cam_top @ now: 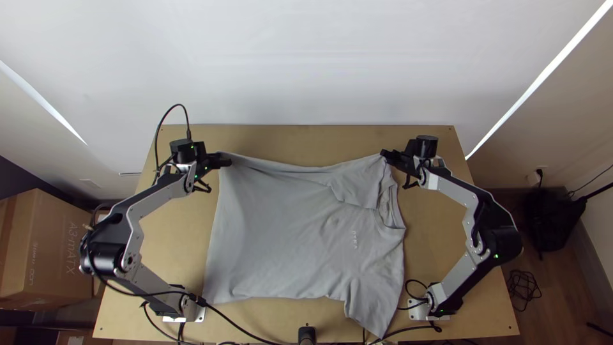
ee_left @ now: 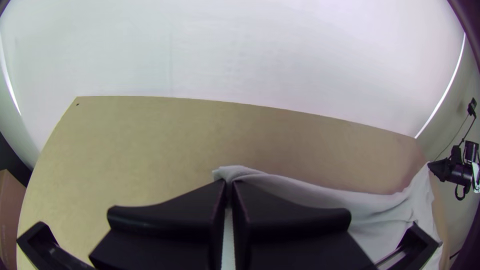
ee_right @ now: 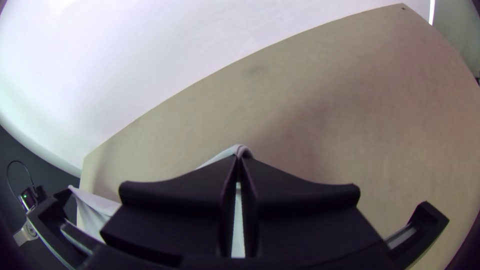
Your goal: Fold the t-shirt
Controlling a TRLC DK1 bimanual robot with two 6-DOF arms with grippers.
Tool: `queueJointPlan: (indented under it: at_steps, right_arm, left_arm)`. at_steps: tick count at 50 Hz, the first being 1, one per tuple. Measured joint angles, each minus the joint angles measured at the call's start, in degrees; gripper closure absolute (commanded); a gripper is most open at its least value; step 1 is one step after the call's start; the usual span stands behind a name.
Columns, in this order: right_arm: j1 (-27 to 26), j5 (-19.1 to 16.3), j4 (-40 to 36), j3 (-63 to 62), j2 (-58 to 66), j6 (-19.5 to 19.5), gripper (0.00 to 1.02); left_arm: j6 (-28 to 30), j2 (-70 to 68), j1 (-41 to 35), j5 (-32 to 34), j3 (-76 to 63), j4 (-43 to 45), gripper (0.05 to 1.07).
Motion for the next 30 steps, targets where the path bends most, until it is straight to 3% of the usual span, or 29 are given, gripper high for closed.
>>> queueJointPlan:
  at_steps: [18,30]
  right_arm:
    - [-1.6,2.7,-2.6,17.0,12.8,-0.5,1.0]
    - [-1.6,2.9,-17.0,31.7,19.4,0.4,1.0]
  left_arm:
    - [0.0,15.0,1.2,0.6,16.7,-1.8,1.05]
    - [-1.8,20.0,1.2,0.8,28.3,-10.3,1.05]
